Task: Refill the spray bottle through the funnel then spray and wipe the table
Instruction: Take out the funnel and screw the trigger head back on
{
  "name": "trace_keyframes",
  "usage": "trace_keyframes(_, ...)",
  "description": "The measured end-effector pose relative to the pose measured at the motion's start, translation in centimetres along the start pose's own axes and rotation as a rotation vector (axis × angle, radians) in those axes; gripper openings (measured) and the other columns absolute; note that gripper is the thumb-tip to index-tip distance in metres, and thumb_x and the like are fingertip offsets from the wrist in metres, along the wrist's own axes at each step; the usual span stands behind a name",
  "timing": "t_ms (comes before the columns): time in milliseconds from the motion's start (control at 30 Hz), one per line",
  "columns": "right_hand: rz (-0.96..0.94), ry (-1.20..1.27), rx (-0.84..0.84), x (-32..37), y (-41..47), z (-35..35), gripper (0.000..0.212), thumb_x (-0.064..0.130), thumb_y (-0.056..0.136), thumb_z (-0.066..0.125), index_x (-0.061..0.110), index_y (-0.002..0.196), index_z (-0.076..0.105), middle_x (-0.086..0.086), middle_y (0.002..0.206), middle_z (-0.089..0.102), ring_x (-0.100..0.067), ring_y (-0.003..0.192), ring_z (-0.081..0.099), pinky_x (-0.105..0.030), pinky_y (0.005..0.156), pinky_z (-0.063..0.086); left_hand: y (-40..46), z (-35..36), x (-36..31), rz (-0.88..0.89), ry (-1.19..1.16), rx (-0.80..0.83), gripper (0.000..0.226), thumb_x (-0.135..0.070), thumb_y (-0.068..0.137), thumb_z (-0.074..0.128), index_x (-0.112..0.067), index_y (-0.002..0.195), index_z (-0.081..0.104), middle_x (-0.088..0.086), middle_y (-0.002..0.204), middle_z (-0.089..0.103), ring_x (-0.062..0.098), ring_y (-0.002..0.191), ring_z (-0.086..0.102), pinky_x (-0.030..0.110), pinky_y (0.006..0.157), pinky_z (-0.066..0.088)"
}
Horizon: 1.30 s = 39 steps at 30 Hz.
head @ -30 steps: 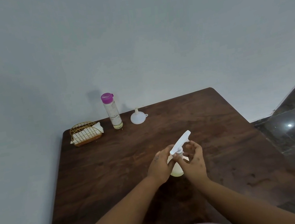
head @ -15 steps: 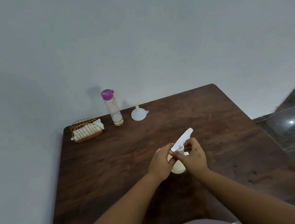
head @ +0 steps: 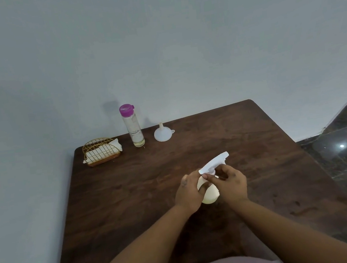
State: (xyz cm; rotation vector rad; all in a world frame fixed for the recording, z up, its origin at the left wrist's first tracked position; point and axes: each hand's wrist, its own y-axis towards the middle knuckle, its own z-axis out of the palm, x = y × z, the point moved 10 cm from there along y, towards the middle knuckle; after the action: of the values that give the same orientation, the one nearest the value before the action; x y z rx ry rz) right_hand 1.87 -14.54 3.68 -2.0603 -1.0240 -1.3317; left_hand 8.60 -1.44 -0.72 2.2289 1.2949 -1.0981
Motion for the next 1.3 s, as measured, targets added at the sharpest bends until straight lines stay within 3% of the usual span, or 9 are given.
trace_keyframes(267,-0.002,0.028,0.2,-0.7,-1.3,3.2,0.011,0.022,0.095,0.055,0.025,0.106,0.057,0.011,0.099,0.065,-0.002,0.093,0.059,-0.016,0.074,0.04,0.9,1.1,-0.9,0.098,0.046,0.184,0.042,-0.028,0.097,0.052,-0.023,0.138,0.046,-0.004,0.129,0.048,0.021,0.118,0.042,0.04,0.101,0.04)
trace_keyframes(433,-0.102,-0.064,0.137,-0.9,-0.6,2.3,0.011,0.041,0.089,0.056,0.03,0.089,0.057,0.01,0.088,0.064,-0.011,0.089,0.06,-0.03,0.073,0.05,0.6,0.9,-1.3,0.118,0.036,0.093,0.04,-0.029,0.097,0.053,-0.022,0.137,0.05,-0.004,0.128,0.049,0.021,0.112,0.043,0.034,0.097,0.04)
trace_keyframes(667,0.022,0.102,0.0,-1.4,-1.6,2.5,0.005,0.022,0.088,0.066,0.02,0.087,0.061,0.008,0.087,0.067,-0.006,0.088,0.063,-0.024,0.074,0.048,0.0,0.7,-1.2,0.118,-0.057,-0.018,0.033,-0.018,0.093,0.057,-0.015,0.126,0.06,0.004,0.125,0.055,0.018,0.114,0.054,0.031,0.096,0.044)
trace_keyframes(833,-0.026,0.079,0.047,-1.3,-2.0,3.0,0.008,0.028,0.092,0.059,0.027,0.099,0.055,0.009,0.096,0.065,-0.006,0.093,0.062,-0.024,0.078,0.048,0.4,0.3,-1.9,0.137,-0.117,-0.007,0.017,-0.017,0.088,0.062,-0.014,0.104,0.062,-0.007,0.091,0.051,0.01,0.078,0.051,0.025,0.071,0.04)
trace_keyframes(933,-0.051,0.078,0.084,-0.9,-2.6,3.6,0.021,0.022,0.097,0.051,0.029,0.115,0.048,0.008,0.1,0.063,-0.004,0.093,0.061,-0.009,0.074,0.044,0.4,0.1,-2.0,0.145,-0.122,-0.006,0.015,-0.028,0.086,0.062,-0.018,0.092,0.054,-0.01,0.084,0.046,0.011,0.075,0.051,0.025,0.065,0.039)
trace_keyframes(1033,-0.087,0.039,0.2,-0.6,-2.1,4.0,0.024,0.02,0.099,0.047,0.023,0.123,0.048,0.01,0.099,0.065,0.0,0.09,0.062,-0.007,0.072,0.043,0.6,-0.2,-1.9,0.118,-0.084,-0.017,0.046,-0.053,0.077,0.047,-0.016,0.103,0.056,-0.006,0.094,0.049,0.015,0.086,0.054,0.035,0.072,0.048)
trace_keyframes(1133,-0.16,-0.053,0.364,-0.7,-1.4,4.1,0.025,0.027,0.099,0.045,0.022,0.124,0.048,0.011,0.104,0.065,-0.001,0.096,0.061,-0.015,0.079,0.045,1.7,1.0,-1.3,0.11,0.062,0.126,0.062,-0.059,0.071,0.042,-0.021,0.119,0.05,-0.007,0.108,0.051,0.02,0.105,0.048,0.04,0.09,0.046)
trace_keyframes(1233,-0.305,-0.221,0.41,-0.6,-0.8,3.7,0.041,0.047,0.096,0.038,0.021,0.126,0.049,0.011,0.123,0.057,-0.003,0.111,0.049,-0.013,0.091,0.037,2.1,2.6,-1.0,0.123,-0.073,0.279,0.066,-0.049,0.077,0.057,-0.016,0.133,0.045,-0.004,0.119,0.058,0.019,0.114,0.056,0.039,0.098,0.046)
trace_keyframes(1300,-0.345,-0.243,0.411,-0.5,-0.6,3.5,0.039,0.044,0.097,0.04,0.021,0.127,0.049,0.017,0.127,0.05,0.0,0.115,0.041,-0.01,0.092,0.032,1.8,2.5,-1.6,0.153,-0.155,0.267,0.057,-0.035,0.083,0.064,-0.012,0.134,0.049,-0.008,0.116,0.063,0.011,0.111,0.06,0.032,0.099,0.047)
